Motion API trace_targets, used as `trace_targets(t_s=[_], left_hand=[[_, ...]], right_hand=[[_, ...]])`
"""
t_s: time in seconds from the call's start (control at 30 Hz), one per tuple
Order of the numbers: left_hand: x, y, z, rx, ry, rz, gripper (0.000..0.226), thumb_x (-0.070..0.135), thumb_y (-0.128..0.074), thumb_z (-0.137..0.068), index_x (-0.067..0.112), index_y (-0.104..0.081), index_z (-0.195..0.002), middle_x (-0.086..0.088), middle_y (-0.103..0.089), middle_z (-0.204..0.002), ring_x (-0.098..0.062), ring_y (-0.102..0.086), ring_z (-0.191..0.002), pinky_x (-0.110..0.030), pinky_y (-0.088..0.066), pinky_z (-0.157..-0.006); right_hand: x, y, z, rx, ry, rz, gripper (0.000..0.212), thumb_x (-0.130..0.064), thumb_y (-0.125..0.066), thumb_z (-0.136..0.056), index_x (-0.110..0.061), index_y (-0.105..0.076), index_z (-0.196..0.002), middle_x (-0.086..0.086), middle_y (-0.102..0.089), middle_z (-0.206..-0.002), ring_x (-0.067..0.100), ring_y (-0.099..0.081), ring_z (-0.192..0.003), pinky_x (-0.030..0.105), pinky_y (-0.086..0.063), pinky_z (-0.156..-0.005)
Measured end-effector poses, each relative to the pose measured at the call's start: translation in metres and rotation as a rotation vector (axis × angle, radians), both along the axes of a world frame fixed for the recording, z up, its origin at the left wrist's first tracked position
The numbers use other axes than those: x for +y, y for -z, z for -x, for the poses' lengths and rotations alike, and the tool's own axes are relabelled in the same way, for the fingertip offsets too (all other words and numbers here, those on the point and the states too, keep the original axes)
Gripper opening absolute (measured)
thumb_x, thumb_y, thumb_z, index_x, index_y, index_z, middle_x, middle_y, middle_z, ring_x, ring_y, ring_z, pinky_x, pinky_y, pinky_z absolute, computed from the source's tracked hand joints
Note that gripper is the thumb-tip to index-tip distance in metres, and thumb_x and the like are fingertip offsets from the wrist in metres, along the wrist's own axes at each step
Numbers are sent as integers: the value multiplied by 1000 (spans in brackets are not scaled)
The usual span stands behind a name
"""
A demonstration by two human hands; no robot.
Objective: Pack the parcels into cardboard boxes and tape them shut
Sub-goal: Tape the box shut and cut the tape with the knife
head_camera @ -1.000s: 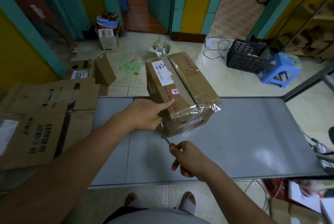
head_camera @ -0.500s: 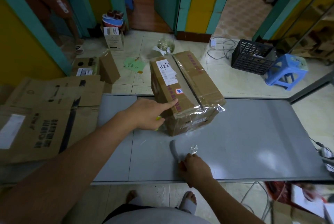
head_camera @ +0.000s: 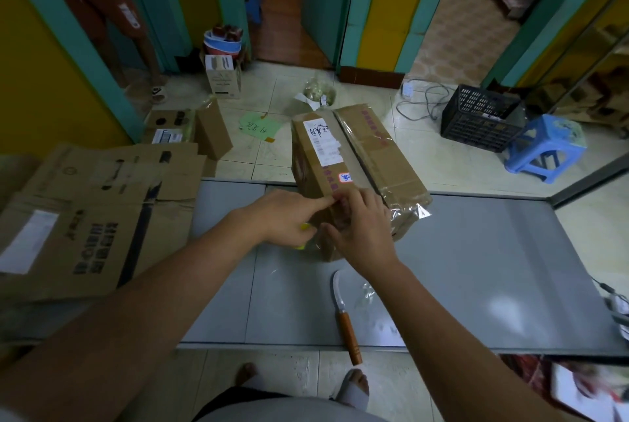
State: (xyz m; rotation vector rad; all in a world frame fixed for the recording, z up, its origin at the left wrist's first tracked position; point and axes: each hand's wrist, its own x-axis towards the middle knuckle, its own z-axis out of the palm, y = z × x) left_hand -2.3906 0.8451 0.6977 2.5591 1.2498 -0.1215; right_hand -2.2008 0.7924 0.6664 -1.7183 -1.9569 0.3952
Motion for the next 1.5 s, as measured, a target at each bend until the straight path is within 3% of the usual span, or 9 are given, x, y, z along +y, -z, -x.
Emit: trace_targets(t_s=[0.1, 0.27, 0.47, 0.73, 0.87, 1.03, 1.2, 1.43, 1.5], left_hand=[[1, 6, 4, -15, -2, 42, 73, 43, -57, -101, 46, -17, -162, 12, -46, -75, -20, -53, -78, -33, -40, -70], [7, 6, 8, -21, 4, 60, 77, 43, -56, -101, 49, -11, -163, 10, -52, -83, -17, -49, -79, -33, -38, -69], [11, 7, 5, -27, 5, 75, 78, 43, -57, -101, 51, -10, -162, 16, -45, -73, -18, -47, -77, -32, -39, -70], [6, 6, 7, -25, 7, 85, 78, 40, -57, -102, 47, -10, -164, 15, -42, -71, -18, -47, -77, -33, -37, -70], [6, 6, 6, -17, 7, 101, 77, 41, -57, -102, 47, -11, -163, 14, -47, -73, -18, -51, -77, -34, -39, -69], [7, 3, 7, -15, 9, 120, 78, 41, -58, -102, 48, -10, -163, 13, -50, -74, -14, -50, -72, -31, -33, -60], [10, 1, 13, 32, 27, 148, 86, 41, -60, -101, 49, -1, -164, 11, -56, -76, -11, -54, -71, -31, -37, -59], [14, -2, 14, 27, 25, 167, 84, 40, -60, -99, 49, -6, -164, 12, -57, -78, -6, -55, -71, -30, -40, -61], [14, -1, 16, 30, 24, 169, 85, 40, -60, -99, 50, -5, -163, 12, -57, -77, -6, -55, -71, -31, -42, -61]], right_hand=[[0, 1, -7, 16, -38, -13, 61, -42, -87, -75, -31, -57, -127, -7, -56, -124, 18, -49, -117, 42, -42, -100], [5, -2, -13, 17, -66, 9, 64, -48, -87, -74, -34, -56, -129, -7, -55, -129, 18, -48, -121, 39, -42, -99], [-2, 4, -24, -31, -148, -26, 84, -33, -93, -68, -26, -53, -141, -3, -54, -140, 23, -49, -128, 47, -47, -104], [-2, 6, -9, -86, -53, -61, 72, -48, -86, -73, -30, -52, -135, -4, -54, -137, 19, -47, -129, 40, -40, -105], [-3, 8, -8, -103, -52, -49, 77, -46, -89, -70, -29, -53, -136, -2, -53, -139, 22, -47, -130, 45, -41, -108], [1, 10, -5, -89, -13, -60, 65, -40, -87, -77, -28, -56, -134, 0, -56, -134, 25, -50, -127, 44, -41, -104], [0, 8, -3, -86, 5, -38, 66, -28, -87, -77, -29, -54, -134, 1, -55, -135, 26, -49, -128, 47, -41, -107], [-2, 5, -8, -50, -45, 18, 77, -40, -91, -71, -33, -50, -137, -3, -51, -139, 21, -45, -131, 43, -38, -110], [-3, 3, -9, -12, -48, 16, 69, -43, -86, -77, -33, -52, -136, -4, -52, -138, 19, -45, -130, 41, -36, -110]])
